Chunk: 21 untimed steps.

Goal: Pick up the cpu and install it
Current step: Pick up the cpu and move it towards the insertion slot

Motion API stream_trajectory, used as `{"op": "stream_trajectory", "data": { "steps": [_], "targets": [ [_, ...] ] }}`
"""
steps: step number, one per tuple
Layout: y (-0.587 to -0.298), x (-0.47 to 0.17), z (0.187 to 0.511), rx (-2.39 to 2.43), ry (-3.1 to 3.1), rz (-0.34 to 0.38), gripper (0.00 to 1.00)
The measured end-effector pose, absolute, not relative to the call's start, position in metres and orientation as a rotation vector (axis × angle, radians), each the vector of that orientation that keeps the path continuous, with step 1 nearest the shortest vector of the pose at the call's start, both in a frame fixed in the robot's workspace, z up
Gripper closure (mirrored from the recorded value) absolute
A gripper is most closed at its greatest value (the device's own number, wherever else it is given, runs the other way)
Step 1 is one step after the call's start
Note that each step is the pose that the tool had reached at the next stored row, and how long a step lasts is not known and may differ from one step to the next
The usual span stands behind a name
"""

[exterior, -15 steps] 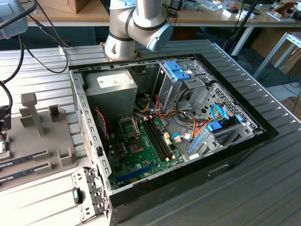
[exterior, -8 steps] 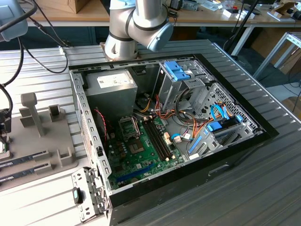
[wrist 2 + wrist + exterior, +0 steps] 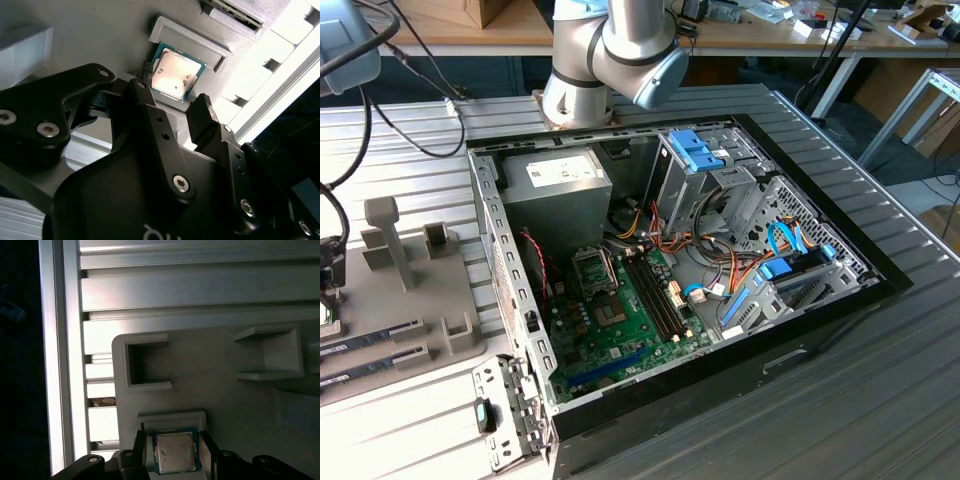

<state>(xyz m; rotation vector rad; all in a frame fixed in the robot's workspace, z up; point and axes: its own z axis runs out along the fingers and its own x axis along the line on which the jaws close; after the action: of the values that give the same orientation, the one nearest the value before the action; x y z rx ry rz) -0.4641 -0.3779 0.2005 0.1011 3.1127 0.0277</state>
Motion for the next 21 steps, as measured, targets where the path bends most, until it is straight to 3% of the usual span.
{"op": "stream_trajectory", "data": {
  "steps": [21],
  "targets": [
    [-0.3829, -0.4608, 0.1953, 0.003, 3.109, 0.018, 0.46]
  ]
}}
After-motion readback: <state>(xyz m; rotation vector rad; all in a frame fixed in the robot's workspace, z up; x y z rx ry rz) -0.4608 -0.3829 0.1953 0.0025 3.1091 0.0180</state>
